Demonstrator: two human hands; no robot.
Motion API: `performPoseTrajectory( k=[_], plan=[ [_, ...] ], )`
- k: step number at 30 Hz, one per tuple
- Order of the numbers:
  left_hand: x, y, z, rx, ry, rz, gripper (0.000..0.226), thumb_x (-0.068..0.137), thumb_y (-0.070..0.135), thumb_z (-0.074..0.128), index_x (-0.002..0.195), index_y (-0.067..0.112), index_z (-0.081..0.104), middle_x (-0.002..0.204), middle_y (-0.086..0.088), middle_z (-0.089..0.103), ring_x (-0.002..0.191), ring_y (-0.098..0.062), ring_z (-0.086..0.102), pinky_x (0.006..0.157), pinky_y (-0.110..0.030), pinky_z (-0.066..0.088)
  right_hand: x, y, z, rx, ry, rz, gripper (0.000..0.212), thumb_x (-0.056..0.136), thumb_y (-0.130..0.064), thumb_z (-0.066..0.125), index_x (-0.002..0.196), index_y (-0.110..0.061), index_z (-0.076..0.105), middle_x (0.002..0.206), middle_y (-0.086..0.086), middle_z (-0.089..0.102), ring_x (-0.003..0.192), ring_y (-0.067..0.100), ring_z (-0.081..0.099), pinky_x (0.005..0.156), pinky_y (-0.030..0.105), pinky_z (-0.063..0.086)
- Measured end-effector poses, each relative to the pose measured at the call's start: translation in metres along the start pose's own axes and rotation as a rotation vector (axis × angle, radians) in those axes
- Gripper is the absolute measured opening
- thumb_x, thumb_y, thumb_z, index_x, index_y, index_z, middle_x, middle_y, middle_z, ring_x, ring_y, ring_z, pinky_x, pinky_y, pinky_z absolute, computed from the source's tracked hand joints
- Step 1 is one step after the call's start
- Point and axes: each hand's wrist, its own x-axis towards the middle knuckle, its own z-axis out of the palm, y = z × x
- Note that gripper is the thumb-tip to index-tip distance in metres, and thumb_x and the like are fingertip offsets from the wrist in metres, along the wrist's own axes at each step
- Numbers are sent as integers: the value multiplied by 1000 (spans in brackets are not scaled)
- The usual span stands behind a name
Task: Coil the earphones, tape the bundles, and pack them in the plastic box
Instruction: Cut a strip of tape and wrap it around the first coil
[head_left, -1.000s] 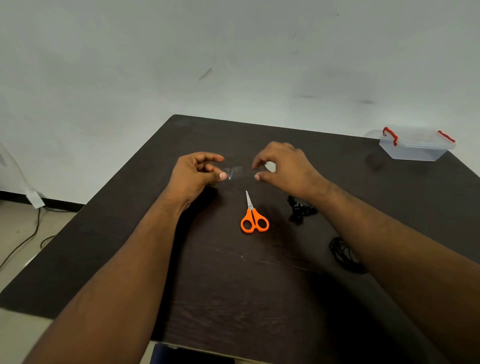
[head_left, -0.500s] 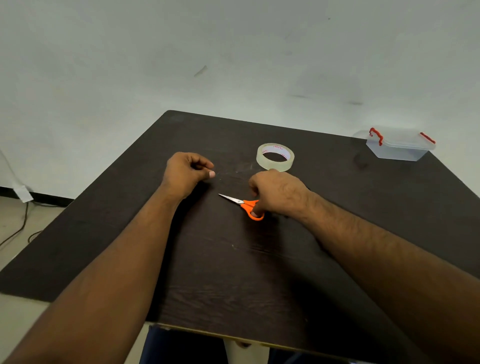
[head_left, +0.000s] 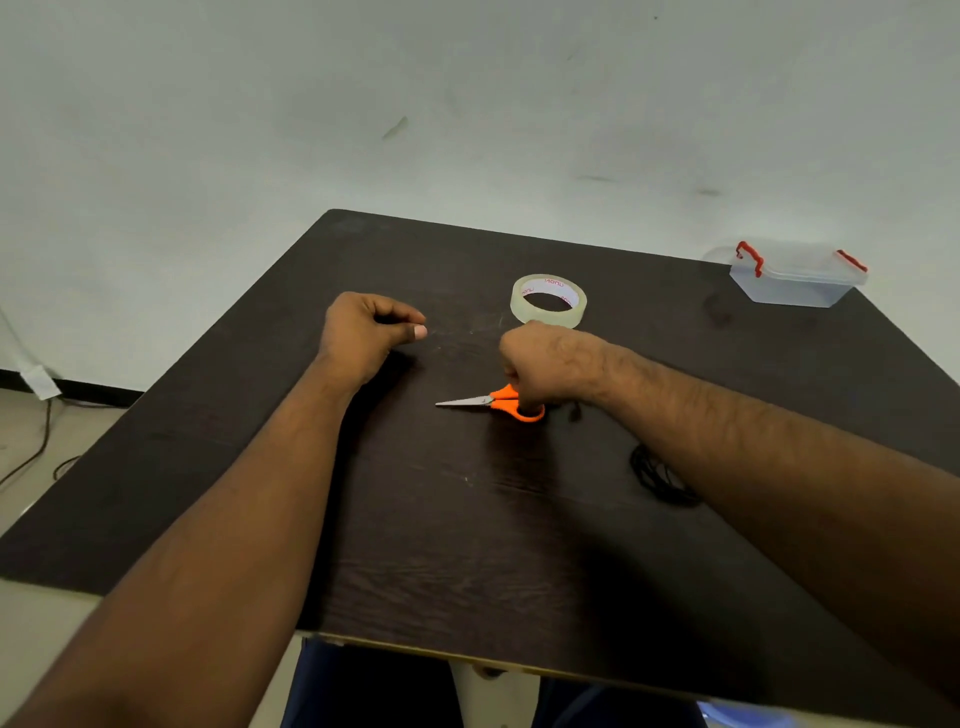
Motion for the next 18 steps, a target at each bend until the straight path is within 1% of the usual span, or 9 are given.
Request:
performPoseTrajectory(
  k=[2,4,6,8,11,13,15,16,18],
  plan=[
    [0,0,0,-19,12,-1,13,72,6,81,83,12,76,82,0,73,78,-6,66,78,-18,49,3,2,-5,-86,35,-32,29,81,-9,64,61,-10,42,61,1,41,63,20,50,49,25,36],
    [1,-1,-1,-31,31,-6,13,72,8,82,82,15,76,82,0,73,78,-7,67,77,-18,50,9,7,-14,-164,70,-55,33,86,-16,61,62,-13,40,60,0,41,65,22,50,46,25,32],
    [1,-2,-1,-39,38,-12,14,72,9,81,79,19,75,81,2,73,77,-6,67,75,-18,50,14,14,-27,-202,102,-40,26,84,-13,61,64,-13,44,62,1,42,70,26,53,53,26,37],
    [2,-2,0,-35,41,-19,15,72,9,81,76,22,74,80,3,73,75,-6,67,75,-19,50,21,23,-40,-233,106,-19,28,82,-8,61,60,-13,45,60,1,42,68,29,51,58,29,40],
    [2,-2,1,-28,44,-32,16,73,9,81,74,23,73,77,4,72,70,-6,65,71,-18,50,27,27,-60,-347,2,-3,36,87,-6,59,58,-19,41,62,-6,41,65,21,46,48,18,39],
    [2,-2,1,-35,47,-34,16,73,9,81,73,23,73,75,4,71,68,-5,64,68,-16,49,32,27,-71,-439,11,39,24,80,-4,62,64,-16,49,65,-4,45,55,15,43,43,24,33],
    [3,-3,1,-36,49,-38,17,73,9,81,72,24,73,74,5,71,67,-4,63,68,-17,48,34,23,-79,-544,-2,53,5,79,-15,64,79,-14,60,71,-2,53,56,14,46,46,23,36],
    [3,-3,0,-36,50,-41,18,73,9,81,71,25,73,73,5,71,67,-4,63,68,-18,49,39,22,-80,-605,5,44,15,80,-27,65,89,-15,61,79,-2,56,61,16,50,50,24,38],
    [4,-4,1,-39,53,-48,19,73,9,81,71,25,73,72,6,71,65,-3,63,68,-18,48,36,21,-90,-724,32,16,43,77,-53,63,106,-23,52,100,-2,57,74,22,53,53,26,37]
  ],
)
